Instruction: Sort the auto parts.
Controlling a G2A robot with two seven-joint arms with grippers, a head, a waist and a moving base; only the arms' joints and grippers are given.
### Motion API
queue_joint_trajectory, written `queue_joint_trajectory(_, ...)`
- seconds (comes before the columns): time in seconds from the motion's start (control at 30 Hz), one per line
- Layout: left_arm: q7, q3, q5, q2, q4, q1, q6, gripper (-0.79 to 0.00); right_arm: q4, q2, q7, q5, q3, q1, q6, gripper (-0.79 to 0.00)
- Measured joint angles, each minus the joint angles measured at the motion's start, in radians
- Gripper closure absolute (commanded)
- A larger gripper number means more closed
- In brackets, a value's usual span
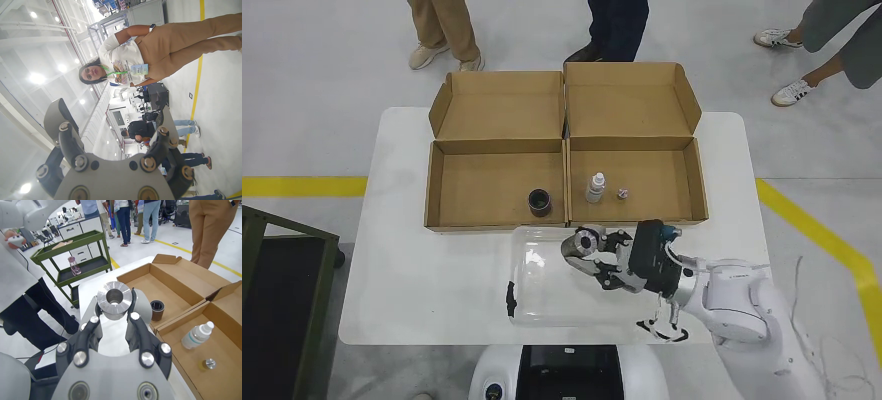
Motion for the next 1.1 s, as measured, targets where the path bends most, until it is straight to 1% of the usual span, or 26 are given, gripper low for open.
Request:
queue_joint_trajectory(0.4, 0.000, 0.000, 0.000, 0.000, 0.000, 0.000, 0.000, -0.785, 0.052, 0.004, -0.080, 0.241, 0.055, 0.005, 0.057, 0.000)
queue_joint_trajectory(0.6, 0.000, 0.000, 0.000, 0.000, 0.000, 0.000, 0.000, -0.785, 0.076, 0.008, -0.089, 0.353, 0.084, 0.008, 0.063, 0.000)
queue_joint_trajectory(0.93, 0.000, 0.000, 0.000, 0.000, 0.000, 0.000, 0.000, -0.785, 0.088, 0.011, -0.080, 0.398, 0.088, 0.018, 0.073, 0.000)
queue_joint_trajectory(1.1, 0.000, 0.000, 0.000, 0.000, 0.000, 0.000, 0.000, -0.785, 0.094, 0.011, -0.073, 0.343, 0.069, 0.026, 0.108, 0.000)
